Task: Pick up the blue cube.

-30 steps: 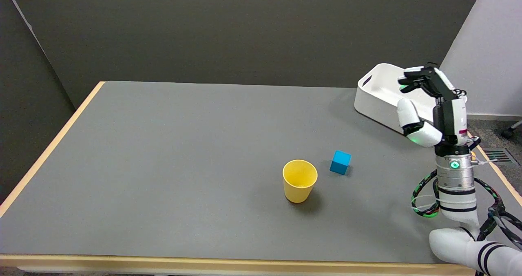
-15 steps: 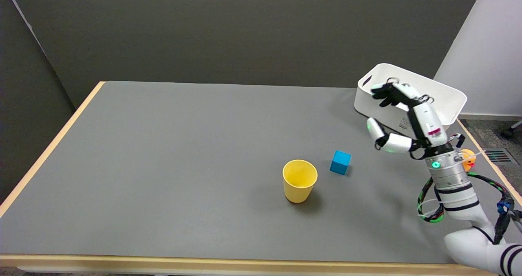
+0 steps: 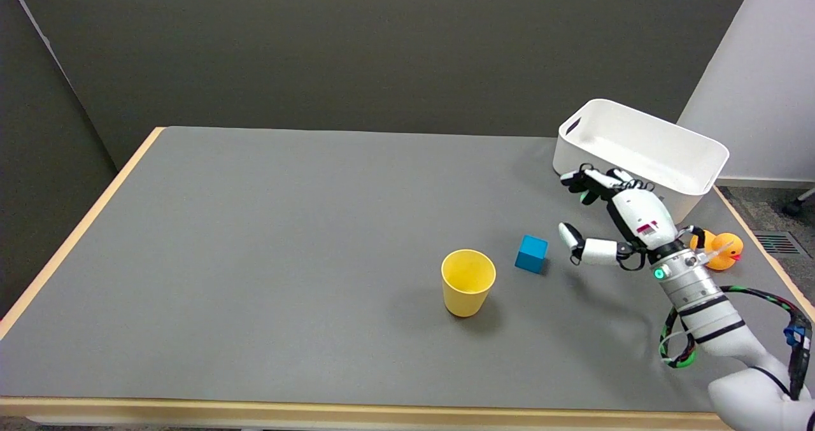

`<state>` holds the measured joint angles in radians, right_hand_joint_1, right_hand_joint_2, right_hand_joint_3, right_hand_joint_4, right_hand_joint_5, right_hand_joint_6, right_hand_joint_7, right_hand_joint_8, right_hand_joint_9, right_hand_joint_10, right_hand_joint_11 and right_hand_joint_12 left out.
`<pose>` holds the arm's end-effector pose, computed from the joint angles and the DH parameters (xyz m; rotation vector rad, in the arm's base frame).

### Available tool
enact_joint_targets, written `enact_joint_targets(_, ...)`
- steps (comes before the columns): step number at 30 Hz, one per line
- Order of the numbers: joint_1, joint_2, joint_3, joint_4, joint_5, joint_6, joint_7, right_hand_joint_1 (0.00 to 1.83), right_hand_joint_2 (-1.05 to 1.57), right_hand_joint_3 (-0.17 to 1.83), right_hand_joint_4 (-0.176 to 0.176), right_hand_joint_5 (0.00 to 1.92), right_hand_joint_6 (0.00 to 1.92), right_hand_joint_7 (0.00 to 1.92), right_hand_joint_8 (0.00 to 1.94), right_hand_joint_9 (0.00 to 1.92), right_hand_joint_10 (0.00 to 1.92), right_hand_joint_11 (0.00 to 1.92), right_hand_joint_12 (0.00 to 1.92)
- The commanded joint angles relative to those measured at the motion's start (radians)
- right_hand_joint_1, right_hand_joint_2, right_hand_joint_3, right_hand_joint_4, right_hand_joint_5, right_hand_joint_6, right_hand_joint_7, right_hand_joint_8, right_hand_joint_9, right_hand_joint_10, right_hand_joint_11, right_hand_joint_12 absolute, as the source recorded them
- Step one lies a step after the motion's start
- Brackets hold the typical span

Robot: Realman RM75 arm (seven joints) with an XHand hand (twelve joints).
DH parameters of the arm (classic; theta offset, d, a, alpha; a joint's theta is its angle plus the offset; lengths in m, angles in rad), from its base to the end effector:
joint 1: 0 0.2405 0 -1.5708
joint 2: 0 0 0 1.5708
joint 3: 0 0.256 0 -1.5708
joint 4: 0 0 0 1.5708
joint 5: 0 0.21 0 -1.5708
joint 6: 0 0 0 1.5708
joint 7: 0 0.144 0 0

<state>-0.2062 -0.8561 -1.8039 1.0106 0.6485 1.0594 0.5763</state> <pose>-0.2940 -0.2454 0.4554 1.5566 -0.0670 0.5095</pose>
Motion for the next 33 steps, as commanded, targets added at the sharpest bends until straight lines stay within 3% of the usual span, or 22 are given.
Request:
enact_joint_targets(1,-0.244,-0.056,0.191,0.221,-0.008,-0.053,-0.184,0.68,0.64,0.89,-0.018,0.38,0.68,0.53,0.67,0.55,1.23,0.23,1.92)
enact_joint_targets(6,-0.287,-0.070,0.214,0.278,-0.008,0.027,-0.184,0.67,0.64,0.89,-0.020,0.38,0.68,0.54,0.67,0.55,1.23,0.23,1.92)
enact_joint_targets(14,-0.270,-0.059,0.168,0.335,-0.006,0.010,-0.184,0.67,0.64,0.89,-0.023,0.39,0.69,0.55,0.69,0.56,1.24,0.26,1.92)
enact_joint_targets(25,-0.251,-0.058,0.128,0.420,0.049,-0.173,-0.184,0.64,0.64,0.88,-0.026,0.38,0.67,0.53,0.67,0.54,1.23,0.24,1.92)
enact_joint_targets(27,-0.243,-0.058,0.127,0.428,0.049,-0.212,-0.184,0.64,0.66,0.94,-0.026,0.36,0.65,0.49,0.64,0.52,1.10,0.16,1.92)
enact_joint_targets(33,-0.222,-0.058,0.125,0.441,0.042,-0.314,-0.185,0.62,0.63,0.87,-0.033,0.32,0.56,0.38,0.49,0.35,1.02,0.07,1.92)
